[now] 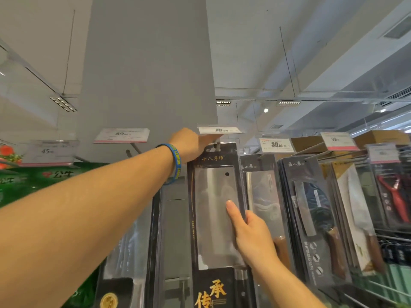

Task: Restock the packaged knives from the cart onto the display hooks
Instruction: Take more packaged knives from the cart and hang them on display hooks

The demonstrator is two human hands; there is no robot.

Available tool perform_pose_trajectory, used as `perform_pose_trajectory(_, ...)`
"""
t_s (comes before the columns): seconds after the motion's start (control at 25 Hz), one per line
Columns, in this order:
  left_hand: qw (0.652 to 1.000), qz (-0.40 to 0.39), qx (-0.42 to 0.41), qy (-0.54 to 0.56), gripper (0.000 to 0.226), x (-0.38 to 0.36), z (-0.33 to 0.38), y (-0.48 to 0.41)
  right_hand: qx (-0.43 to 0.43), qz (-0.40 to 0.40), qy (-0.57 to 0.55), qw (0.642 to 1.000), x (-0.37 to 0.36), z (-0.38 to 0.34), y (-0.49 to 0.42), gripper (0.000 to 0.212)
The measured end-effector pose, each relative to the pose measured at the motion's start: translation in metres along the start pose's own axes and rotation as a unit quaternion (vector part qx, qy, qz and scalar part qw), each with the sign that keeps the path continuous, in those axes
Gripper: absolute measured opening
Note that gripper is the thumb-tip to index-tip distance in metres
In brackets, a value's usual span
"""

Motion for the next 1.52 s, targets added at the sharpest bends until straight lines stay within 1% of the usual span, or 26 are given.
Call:
perform_pose_trajectory(0.08,0.999,0.031,-0.024,-0.007,0.056,0.004,0.005,-0.005,0.004,-0.002,-0.009,1.0,0.001,0.0,-0.003,0.058)
perform_pose_trajectory(0.16,0.997,0.049,-0.039,-0.036,0.047,0.01,0.01,-0.007,0.012,0.001,-0.012,1.0,0.002,-0.004,-0.004,0.059)
perform_pose_trajectory(0.24,0.997,0.046,-0.045,-0.037,0.04,0.013,0.012,-0.006,0.023,0.017,-0.02,0.999,0.005,-0.008,-0.005,0.06)
perform_pose_trajectory(0.32,0.998,0.029,-0.041,-0.028,0.035,0.01,0.012,-0.005,0.042,0.062,-0.021,0.997,0.011,-0.01,-0.002,0.061)
perform_pose_trajectory(0.4,0.999,-0.015,-0.015,0.046,0.024,0.002,0.006,-0.005,0.057,0.111,0.011,0.992,0.017,-0.011,0.004,0.062)
perform_pose_trajectory(0.48,0.988,-0.067,0.025,0.139,0.02,-0.006,0.0,-0.003,0.064,0.125,0.051,0.989,0.021,-0.01,0.009,0.064)
perform_pose_trajectory(0.56,0.98,-0.101,0.034,0.168,0.017,-0.009,0.0,0.001,0.066,0.116,0.062,0.989,0.023,-0.007,0.008,0.066)
perform_pose_trajectory(0.64,0.974,-0.148,0.052,0.165,0.023,-0.008,0.004,0.003,0.065,0.092,0.039,0.993,0.022,-0.006,0.005,0.064)
perform_pose_trajectory(0.68,0.971,-0.179,0.065,0.143,0.031,-0.007,0.007,0.006,0.059,0.074,0.021,0.995,0.02,-0.005,0.004,0.062)
perform_pose_trajectory(0.72,0.969,-0.208,0.075,0.112,0.034,-0.004,0.012,0.01,0.049,0.054,0.005,0.997,0.017,-0.004,0.002,0.061)
perform_pose_trajectory(0.76,0.968,-0.221,0.08,0.089,0.032,-0.003,0.014,0.014,0.039,0.037,-0.003,0.999,0.014,-0.003,0.002,0.06)
perform_pose_trajectory(0.84,0.968,-0.219,0.081,0.091,0.019,-0.002,0.017,0.017,0.024,0.008,-0.002,1.0,0.008,0.0,0.0,0.059)
perform_pose_trajectory(0.96,0.967,-0.182,0.073,0.163,0.016,-0.003,0.015,0.021,0.005,-0.016,-0.013,1.0,0.004,0.004,-0.006,0.058)
perform_pose_trajectory(1.12,0.961,-0.243,0.075,0.109,0.017,0.002,0.022,0.019,0.013,0.0,-0.014,1.0,0.009,0.003,-0.01,0.054)
perform_pose_trajectory(1.24,0.961,-0.245,0.074,0.103,0.016,0.002,0.021,0.014,0.017,-0.008,-0.008,1.0,0.011,0.0,-0.012,0.055)
perform_pose_trajectory(1.32,0.963,-0.224,0.072,0.134,0.016,0.001,0.019,0.013,0.027,0.003,-0.013,1.0,0.013,-0.002,-0.007,0.057)
perform_pose_trajectory(1.4,0.96,-0.246,0.063,0.118,0.014,0.001,0.018,0.01,0.045,0.021,-0.009,0.999,0.016,-0.004,0.0,0.058)
perform_pose_trajectory(1.44,0.959,-0.258,0.061,0.103,0.014,0.0,0.02,0.009,0.052,0.019,0.003,0.998,0.016,-0.007,0.001,0.054)
perform_pose_trajectory(1.52,0.957,-0.262,0.055,0.107,0.015,-0.004,0.018,0.008,0.068,0.01,0.007,0.998,0.014,-0.022,-0.009,0.035)
Point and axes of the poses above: each hand's wrist, its own y-axis away from the middle knuckle, its own x-axis out of the back of the hand, z = x × y, the point moved 5 cm from there along -y, towards the middle knuckle, and after that the axes turned 8 degrees about -z, right-handed, at the moved point
